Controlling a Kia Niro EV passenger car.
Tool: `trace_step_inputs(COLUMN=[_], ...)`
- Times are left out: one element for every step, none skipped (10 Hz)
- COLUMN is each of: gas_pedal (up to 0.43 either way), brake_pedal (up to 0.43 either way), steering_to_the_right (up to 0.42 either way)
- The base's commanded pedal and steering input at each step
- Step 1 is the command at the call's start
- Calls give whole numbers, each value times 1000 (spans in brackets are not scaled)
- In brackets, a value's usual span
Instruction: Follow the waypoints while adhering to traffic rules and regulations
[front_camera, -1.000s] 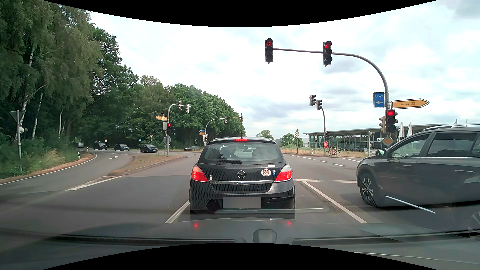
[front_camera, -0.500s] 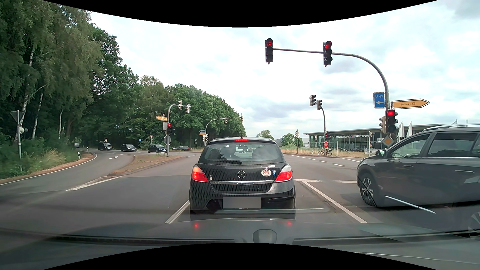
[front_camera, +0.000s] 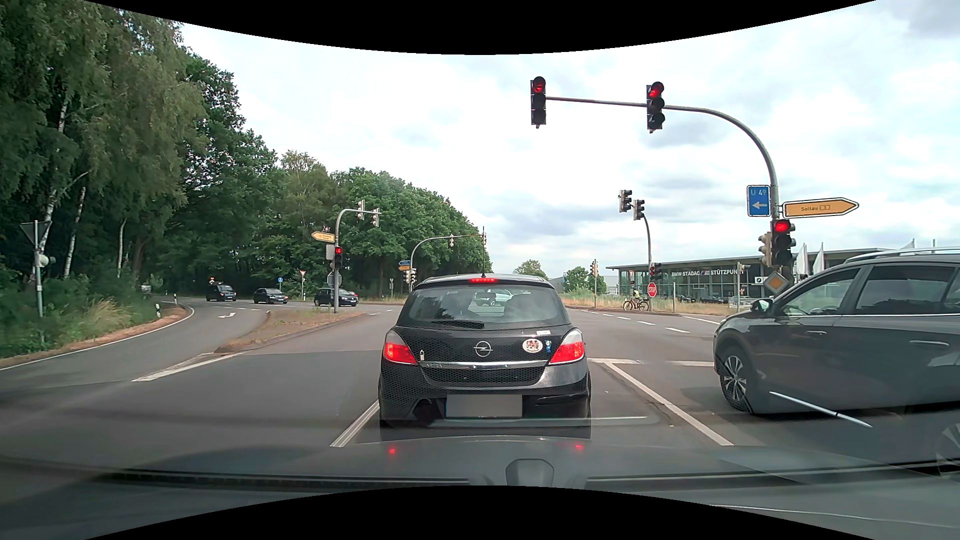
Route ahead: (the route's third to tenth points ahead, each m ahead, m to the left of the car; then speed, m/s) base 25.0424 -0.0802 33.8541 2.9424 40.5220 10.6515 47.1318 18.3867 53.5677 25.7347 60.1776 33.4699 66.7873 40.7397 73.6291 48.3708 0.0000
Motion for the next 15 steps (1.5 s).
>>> trace_step_inputs(gas_pedal=[0, 0, 0, 0, 0, 0, 0, 0, 0, 0, 0, 0, 0, 0, 0], brake_pedal=[268, 268, 268, 268, 274, 274, 274, 274, 274, 274, 274, 274, 274, 274, 274], steering_to_the_right=[-4, -4, -4, -4, -4, -4, -4, -4, -4, -4, -4, -4, -4, -4, -4])
